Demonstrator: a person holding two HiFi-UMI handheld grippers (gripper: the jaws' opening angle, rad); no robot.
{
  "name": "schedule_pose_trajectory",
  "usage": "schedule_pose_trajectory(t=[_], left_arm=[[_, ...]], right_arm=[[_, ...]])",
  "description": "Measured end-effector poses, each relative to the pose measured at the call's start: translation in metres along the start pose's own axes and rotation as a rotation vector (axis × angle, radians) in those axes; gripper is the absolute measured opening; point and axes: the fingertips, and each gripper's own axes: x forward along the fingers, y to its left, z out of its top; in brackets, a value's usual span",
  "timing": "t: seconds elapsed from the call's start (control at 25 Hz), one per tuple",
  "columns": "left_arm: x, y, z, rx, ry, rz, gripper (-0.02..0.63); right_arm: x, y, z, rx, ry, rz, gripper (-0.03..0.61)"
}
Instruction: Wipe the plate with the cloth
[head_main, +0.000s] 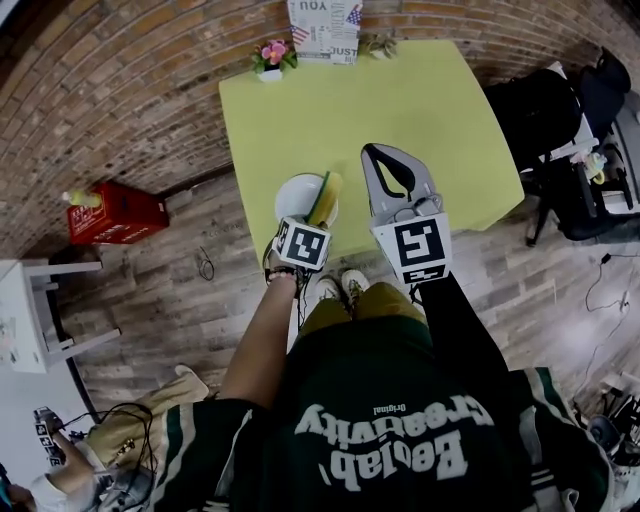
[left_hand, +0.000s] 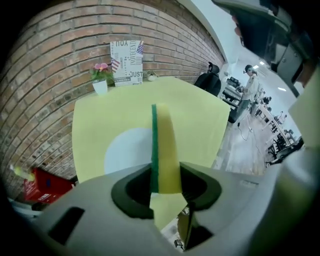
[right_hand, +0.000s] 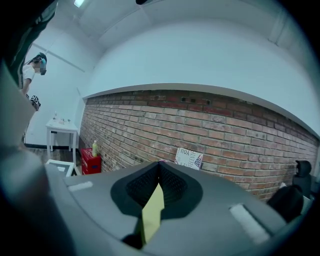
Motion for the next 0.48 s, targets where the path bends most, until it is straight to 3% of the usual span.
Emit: schedule_pose_trajectory(t=[0.28, 0.48], left_arm=[[-0.008, 0.025, -0.007, -0.081, 0.023, 0.110, 0.138], [-0.025, 0.050, -0.033, -0.159, 0.068, 0.209, 0.138]], right_arm=[[0.015, -0.005, 0.003, 0.042, -0.030, 0.078, 0.012], [0.024, 0.002, 0.007, 0.062, -0.068, 0.141, 0.012]])
